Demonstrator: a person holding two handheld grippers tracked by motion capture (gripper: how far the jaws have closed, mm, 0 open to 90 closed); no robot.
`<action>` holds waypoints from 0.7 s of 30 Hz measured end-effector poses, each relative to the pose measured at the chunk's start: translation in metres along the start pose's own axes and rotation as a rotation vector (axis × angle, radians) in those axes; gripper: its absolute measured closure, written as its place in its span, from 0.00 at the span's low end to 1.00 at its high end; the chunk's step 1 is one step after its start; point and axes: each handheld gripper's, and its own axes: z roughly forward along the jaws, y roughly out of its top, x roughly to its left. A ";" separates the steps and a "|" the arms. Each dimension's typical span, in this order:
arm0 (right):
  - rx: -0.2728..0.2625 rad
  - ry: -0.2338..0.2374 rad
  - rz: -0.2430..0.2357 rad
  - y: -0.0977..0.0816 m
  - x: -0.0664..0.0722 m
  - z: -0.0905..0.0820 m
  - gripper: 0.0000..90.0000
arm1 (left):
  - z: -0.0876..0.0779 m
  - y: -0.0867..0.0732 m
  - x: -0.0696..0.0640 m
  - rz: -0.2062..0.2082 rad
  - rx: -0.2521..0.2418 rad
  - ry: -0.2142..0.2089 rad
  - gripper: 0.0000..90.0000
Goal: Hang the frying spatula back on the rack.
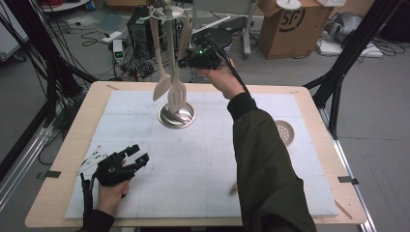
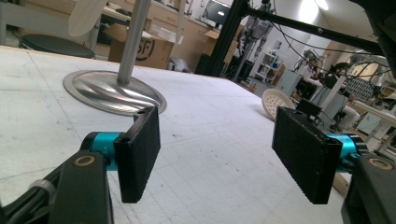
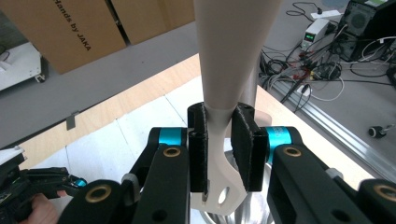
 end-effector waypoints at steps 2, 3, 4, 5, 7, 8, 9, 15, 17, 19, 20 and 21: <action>0.002 0.003 0.006 0.000 0.001 0.001 0.86 | 0.000 0.000 0.000 0.004 0.003 -0.001 0.37; 0.004 0.004 0.001 0.000 0.001 0.001 0.85 | 0.000 0.000 0.000 0.004 0.003 -0.002 0.37; 0.012 0.001 0.002 -0.001 0.002 0.001 0.85 | 0.000 0.000 0.000 0.007 0.006 -0.003 0.37; 0.008 0.001 -0.005 -0.001 0.002 0.002 0.85 | 0.000 0.000 0.000 0.005 0.006 -0.004 0.37; 0.006 -0.004 -0.001 -0.003 0.002 0.003 0.85 | 0.000 0.000 0.000 0.007 0.006 -0.005 0.37; 0.001 -0.011 -0.010 -0.004 0.002 0.002 0.85 | 0.000 0.000 0.000 0.005 0.007 -0.005 0.37; 0.000 -0.013 0.003 -0.005 0.003 0.002 0.85 | 0.000 0.000 -0.001 0.006 0.007 -0.006 0.37; 0.000 -0.002 0.010 -0.009 0.004 0.003 0.85 | 0.000 0.000 -0.001 0.007 0.005 -0.005 0.37; -0.004 -0.002 0.008 -0.010 0.004 0.002 0.85 | 0.000 0.000 -0.001 0.007 0.004 -0.006 0.37; -0.001 -0.002 -0.003 -0.010 0.004 0.001 0.85 | 0.000 0.000 -0.001 0.009 0.005 -0.007 0.37; 0.006 -0.004 0.007 -0.010 0.006 0.000 0.85 | 0.000 0.000 -0.001 0.010 0.005 -0.007 0.37; 0.007 -0.006 0.004 -0.010 0.006 0.000 0.85 | 0.000 0.000 -0.001 0.010 0.006 -0.008 0.37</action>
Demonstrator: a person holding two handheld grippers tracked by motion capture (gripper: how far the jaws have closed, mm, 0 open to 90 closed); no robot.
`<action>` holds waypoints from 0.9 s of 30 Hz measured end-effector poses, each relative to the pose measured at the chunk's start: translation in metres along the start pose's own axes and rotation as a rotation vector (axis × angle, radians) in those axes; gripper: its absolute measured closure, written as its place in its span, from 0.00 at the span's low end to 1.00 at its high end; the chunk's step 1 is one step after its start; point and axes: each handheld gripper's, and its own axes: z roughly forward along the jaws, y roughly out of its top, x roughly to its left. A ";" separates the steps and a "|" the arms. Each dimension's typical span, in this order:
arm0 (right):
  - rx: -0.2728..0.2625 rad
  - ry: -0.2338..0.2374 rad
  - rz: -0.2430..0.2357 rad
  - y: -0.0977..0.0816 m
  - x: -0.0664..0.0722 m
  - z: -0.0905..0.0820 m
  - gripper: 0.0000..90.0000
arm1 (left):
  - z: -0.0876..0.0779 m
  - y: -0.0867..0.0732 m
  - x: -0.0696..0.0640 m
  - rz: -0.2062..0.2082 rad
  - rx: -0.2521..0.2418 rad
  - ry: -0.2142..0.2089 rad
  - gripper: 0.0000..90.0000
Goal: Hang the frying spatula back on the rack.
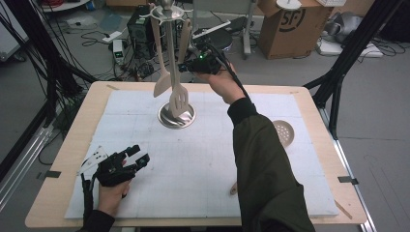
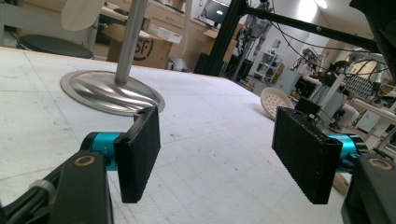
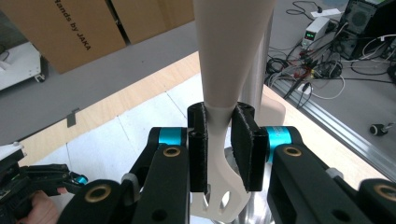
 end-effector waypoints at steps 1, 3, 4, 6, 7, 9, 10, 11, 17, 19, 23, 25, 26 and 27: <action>-0.007 0.000 -0.017 0.000 -0.001 0.000 0.85 | 0.000 0.000 0.000 0.000 0.000 0.000 0.37; 0.000 -0.006 -0.008 0.000 0.000 -0.002 0.85 | 0.000 0.000 0.000 0.001 0.000 0.001 0.37; -0.005 -0.006 -0.015 0.000 0.000 -0.001 0.85 | 0.000 0.000 0.000 0.003 0.002 0.003 0.37; -0.004 -0.023 -0.019 0.000 0.000 -0.001 0.85 | 0.000 0.000 0.000 0.004 0.004 0.003 0.37; -0.005 -0.026 -0.017 0.000 0.000 0.000 0.85 | 0.000 0.000 0.000 0.004 0.004 0.003 0.37; -0.020 -0.031 -0.014 0.000 0.001 0.000 0.85 | 0.000 0.000 0.000 0.003 0.002 0.003 0.37; -0.023 -0.035 -0.015 0.000 0.001 0.000 0.84 | 0.000 0.000 0.000 0.003 0.004 0.003 0.37; -0.025 -0.042 -0.014 0.000 0.000 0.001 0.84 | 0.000 0.000 0.000 0.000 0.000 0.002 0.37; -0.049 -0.037 -0.001 -0.001 -0.001 0.003 0.79 | 0.000 0.000 0.000 -0.001 -0.001 0.000 0.37; -0.061 -0.035 -0.002 0.000 -0.002 0.002 0.80 | 0.000 0.000 0.000 -0.001 0.000 0.000 0.37; -0.084 -0.041 0.003 0.001 -0.001 0.001 0.79 | 0.000 0.000 0.000 -0.001 0.000 0.001 0.37; -0.092 -0.044 0.012 0.001 -0.002 -0.001 0.78 | 0.000 0.000 0.000 -0.001 0.000 0.000 0.37; -0.099 -0.049 0.011 0.001 -0.002 -0.003 0.79 | 0.000 0.000 0.000 -0.001 0.000 0.000 0.37; -0.104 -0.049 0.009 0.001 -0.003 -0.003 0.79 | 0.000 0.000 0.000 -0.001 -0.001 0.000 0.37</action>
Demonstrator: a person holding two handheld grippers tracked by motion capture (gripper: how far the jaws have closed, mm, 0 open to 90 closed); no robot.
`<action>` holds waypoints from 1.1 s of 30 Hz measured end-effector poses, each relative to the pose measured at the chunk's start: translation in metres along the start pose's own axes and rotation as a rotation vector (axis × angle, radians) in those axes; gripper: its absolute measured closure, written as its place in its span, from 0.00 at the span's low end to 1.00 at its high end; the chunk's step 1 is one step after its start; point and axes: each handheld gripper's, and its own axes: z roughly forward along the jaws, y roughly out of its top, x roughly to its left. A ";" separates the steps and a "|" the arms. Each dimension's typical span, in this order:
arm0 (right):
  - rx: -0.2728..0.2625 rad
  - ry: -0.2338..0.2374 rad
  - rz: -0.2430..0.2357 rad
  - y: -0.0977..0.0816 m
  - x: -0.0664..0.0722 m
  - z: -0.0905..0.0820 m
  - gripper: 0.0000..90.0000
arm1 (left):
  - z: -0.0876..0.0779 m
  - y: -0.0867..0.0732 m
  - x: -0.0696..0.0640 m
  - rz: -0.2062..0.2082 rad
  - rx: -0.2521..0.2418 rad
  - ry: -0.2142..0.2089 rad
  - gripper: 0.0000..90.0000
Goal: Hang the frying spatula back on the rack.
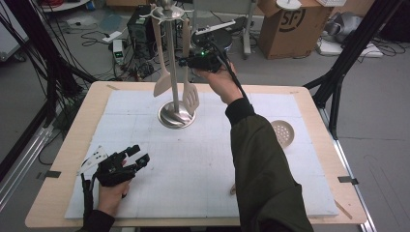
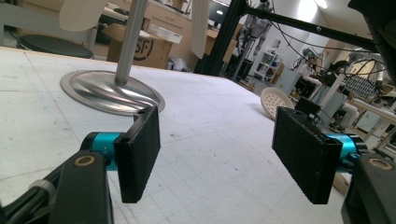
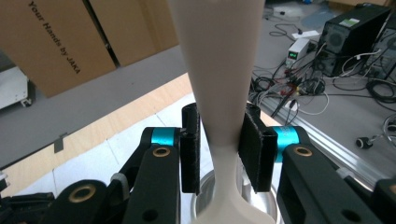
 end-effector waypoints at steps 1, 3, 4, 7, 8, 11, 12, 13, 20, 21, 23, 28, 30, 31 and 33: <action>-0.001 -0.004 0.003 0.000 0.000 -0.002 0.79 | 0.000 0.000 0.000 0.000 0.000 0.000 0.37; -0.014 -0.014 0.006 0.001 0.000 -0.005 0.78 | 0.000 0.000 0.000 0.002 0.001 0.000 0.37; -0.027 -0.016 0.005 0.002 0.000 -0.006 0.76 | 0.000 0.000 0.000 0.003 0.004 0.000 0.37; -0.053 -0.029 0.008 0.003 0.000 -0.010 0.74 | 0.000 0.000 -0.001 0.001 0.003 0.000 0.37; -0.060 -0.028 0.007 0.003 -0.001 -0.011 0.72 | 0.000 0.000 -0.001 0.001 0.003 0.000 0.37; -0.067 -0.038 0.021 0.003 -0.001 -0.014 0.67 | 0.000 0.000 -0.001 0.001 0.003 -0.001 0.37; -0.078 -0.042 0.013 0.003 -0.001 -0.014 0.65 | 0.000 0.000 -0.001 0.003 0.004 -0.002 0.37; -0.088 -0.047 0.011 0.004 -0.001 -0.016 0.64 | 0.000 0.000 -0.001 0.003 0.004 -0.003 0.37; -0.144 -0.056 0.020 0.002 -0.003 -0.026 0.59 | 0.001 0.000 -0.001 0.007 0.005 -0.004 0.36; -0.164 -0.056 0.030 0.002 -0.003 -0.029 0.59 | 0.001 0.000 -0.001 0.008 0.005 -0.005 0.36; -0.195 -0.038 0.037 0.002 -0.004 -0.035 0.59 | 0.001 0.000 -0.001 0.008 0.006 -0.006 0.36; -0.247 -0.020 0.041 0.004 0.001 -0.046 0.58 | 0.001 0.000 -0.001 0.007 0.008 -0.006 0.36; -0.271 -0.024 0.032 0.005 0.003 -0.050 0.59 | 0.001 0.000 -0.002 0.007 0.008 -0.006 0.36; -0.284 -0.022 0.030 0.006 0.004 -0.051 0.59 | 0.001 -0.001 -0.002 0.008 0.008 -0.006 0.36; -0.305 -0.028 0.025 0.007 0.005 -0.055 0.60 | 0.001 -0.001 -0.002 0.008 0.008 -0.005 0.36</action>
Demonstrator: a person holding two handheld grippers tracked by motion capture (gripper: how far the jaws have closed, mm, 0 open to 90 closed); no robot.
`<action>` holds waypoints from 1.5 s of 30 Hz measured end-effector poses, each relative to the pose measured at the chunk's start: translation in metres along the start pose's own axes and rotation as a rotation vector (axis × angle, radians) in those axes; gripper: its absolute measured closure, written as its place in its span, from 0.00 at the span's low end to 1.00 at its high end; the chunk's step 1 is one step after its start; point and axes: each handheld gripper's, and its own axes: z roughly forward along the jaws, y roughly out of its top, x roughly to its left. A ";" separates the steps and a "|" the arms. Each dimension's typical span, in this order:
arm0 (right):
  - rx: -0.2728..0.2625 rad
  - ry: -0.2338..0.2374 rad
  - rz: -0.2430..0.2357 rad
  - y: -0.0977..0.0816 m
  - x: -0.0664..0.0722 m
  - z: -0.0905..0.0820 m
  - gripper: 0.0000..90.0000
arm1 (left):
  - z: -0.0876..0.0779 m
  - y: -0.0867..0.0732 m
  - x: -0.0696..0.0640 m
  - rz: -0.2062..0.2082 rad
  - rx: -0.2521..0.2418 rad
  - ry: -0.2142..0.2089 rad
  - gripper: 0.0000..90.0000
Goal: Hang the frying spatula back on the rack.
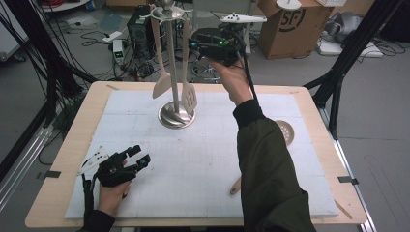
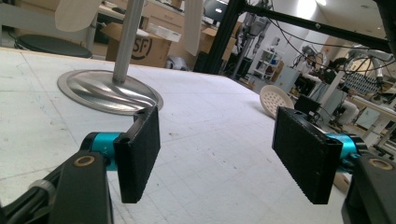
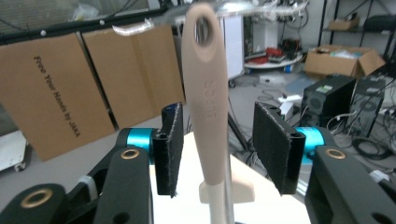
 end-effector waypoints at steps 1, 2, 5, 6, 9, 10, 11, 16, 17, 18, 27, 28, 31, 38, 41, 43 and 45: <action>-0.011 -0.002 0.002 0.001 0.000 -0.001 0.61 | 0.000 0.000 0.000 0.000 0.000 0.000 0.36; -0.019 -0.006 0.004 0.001 0.001 -0.003 0.64 | 0.000 0.000 0.000 0.000 0.000 0.001 0.36; -0.055 0.000 0.007 0.004 0.002 -0.007 0.71 | 0.000 0.000 0.000 0.001 0.000 0.001 0.36; -0.067 -0.002 0.009 0.005 0.003 -0.008 0.73 | 0.000 0.000 0.000 0.000 -0.002 0.004 0.36; -0.098 0.004 0.019 0.006 0.003 -0.011 0.80 | 0.000 0.000 0.000 0.001 -0.001 0.003 0.36; -0.107 0.005 0.032 0.007 0.003 -0.011 0.83 | 0.000 0.000 0.000 0.002 0.001 0.001 0.36; -0.118 0.011 0.043 0.007 0.002 -0.011 0.86 | 0.000 0.000 0.000 0.002 0.002 0.001 0.36; -0.151 0.027 0.074 0.008 0.000 -0.013 0.99 | 0.001 0.000 0.000 0.009 0.004 0.001 0.36; -0.156 0.028 0.071 0.008 0.001 -0.013 0.99 | 0.001 0.000 0.000 0.009 0.004 0.000 0.36; -0.163 0.028 0.071 0.008 0.001 -0.013 0.99 | 0.001 0.000 0.000 0.009 0.004 0.000 0.36; -0.203 0.046 0.108 0.011 0.001 -0.009 1.00 | 0.001 0.000 0.000 0.006 0.004 0.001 0.36; -0.213 0.053 0.109 0.013 0.001 -0.008 0.99 | 0.001 0.000 0.000 0.006 0.004 0.001 0.36; -0.230 0.064 0.113 0.017 0.005 -0.007 1.00 | 0.001 0.000 0.000 0.006 0.004 0.000 0.36; -0.208 0.044 0.096 0.023 0.010 0.001 1.00 | 0.000 0.000 0.000 0.009 0.004 -0.003 0.36; -0.210 0.047 0.097 0.023 0.009 0.001 1.00 | 0.000 0.000 0.000 0.007 0.003 -0.003 0.36; -0.211 0.042 0.100 0.023 0.009 0.001 1.00 | 0.000 0.000 0.000 0.008 0.003 -0.005 0.36; -0.213 0.033 0.108 0.023 0.008 0.001 1.00 | 0.001 0.000 0.000 0.008 0.004 -0.005 0.36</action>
